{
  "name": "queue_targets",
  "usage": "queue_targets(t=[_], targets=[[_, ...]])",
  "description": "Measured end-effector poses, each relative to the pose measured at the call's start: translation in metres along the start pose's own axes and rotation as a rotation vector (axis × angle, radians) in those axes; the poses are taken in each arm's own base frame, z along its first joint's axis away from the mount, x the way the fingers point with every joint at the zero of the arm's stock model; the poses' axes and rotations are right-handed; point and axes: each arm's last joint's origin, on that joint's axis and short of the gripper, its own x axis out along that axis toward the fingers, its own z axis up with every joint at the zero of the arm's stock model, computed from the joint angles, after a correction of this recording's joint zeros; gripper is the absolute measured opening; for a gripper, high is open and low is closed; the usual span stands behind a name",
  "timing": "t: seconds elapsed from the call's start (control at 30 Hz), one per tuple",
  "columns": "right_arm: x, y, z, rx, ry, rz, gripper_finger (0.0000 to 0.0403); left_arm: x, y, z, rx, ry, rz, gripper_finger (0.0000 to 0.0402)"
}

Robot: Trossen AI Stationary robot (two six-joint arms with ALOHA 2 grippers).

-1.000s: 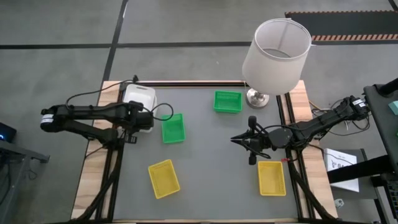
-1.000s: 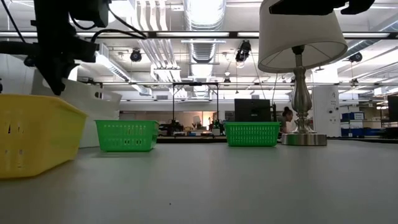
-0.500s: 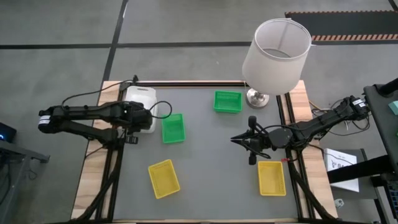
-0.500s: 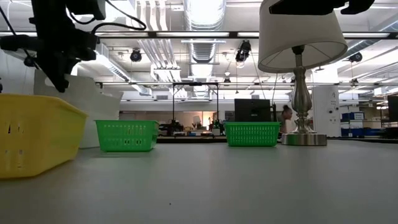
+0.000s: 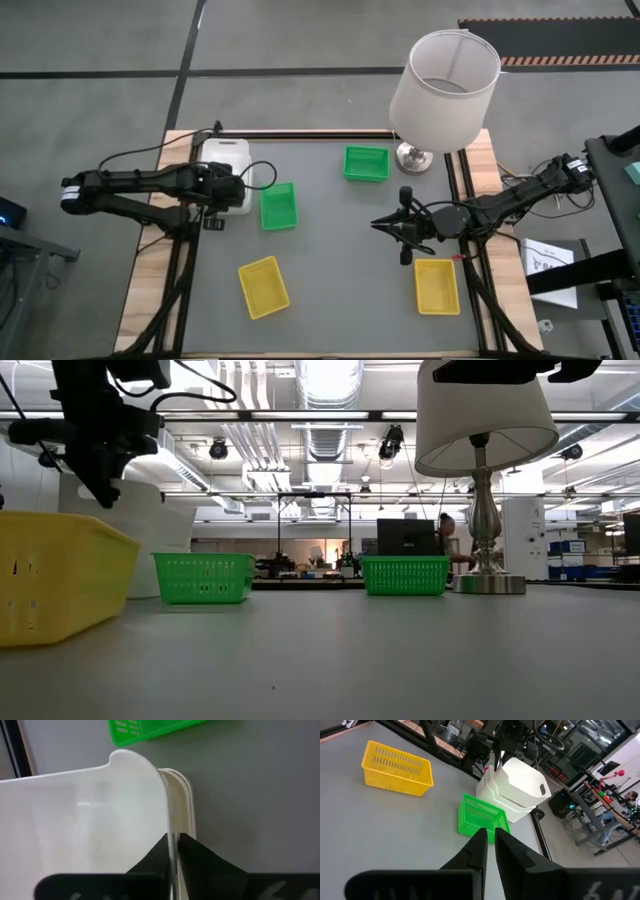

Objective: Stack baskets by color
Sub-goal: Stack the bottom white bin on the top white bins

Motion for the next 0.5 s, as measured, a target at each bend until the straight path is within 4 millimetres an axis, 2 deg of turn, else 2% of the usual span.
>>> queue_targets(t=[0.3,0.5], targets=[[0.000,0.000,0.000,0.000,0.000,0.000,0.0027,-0.005,0.002,0.001,-0.008,-0.019,0.015,0.0076],[0.000,0.000,0.000,0.003,0.000,0.000,0.0027,-0.017,0.006,0.005,-0.052,-0.065,0.024,0.0088]])
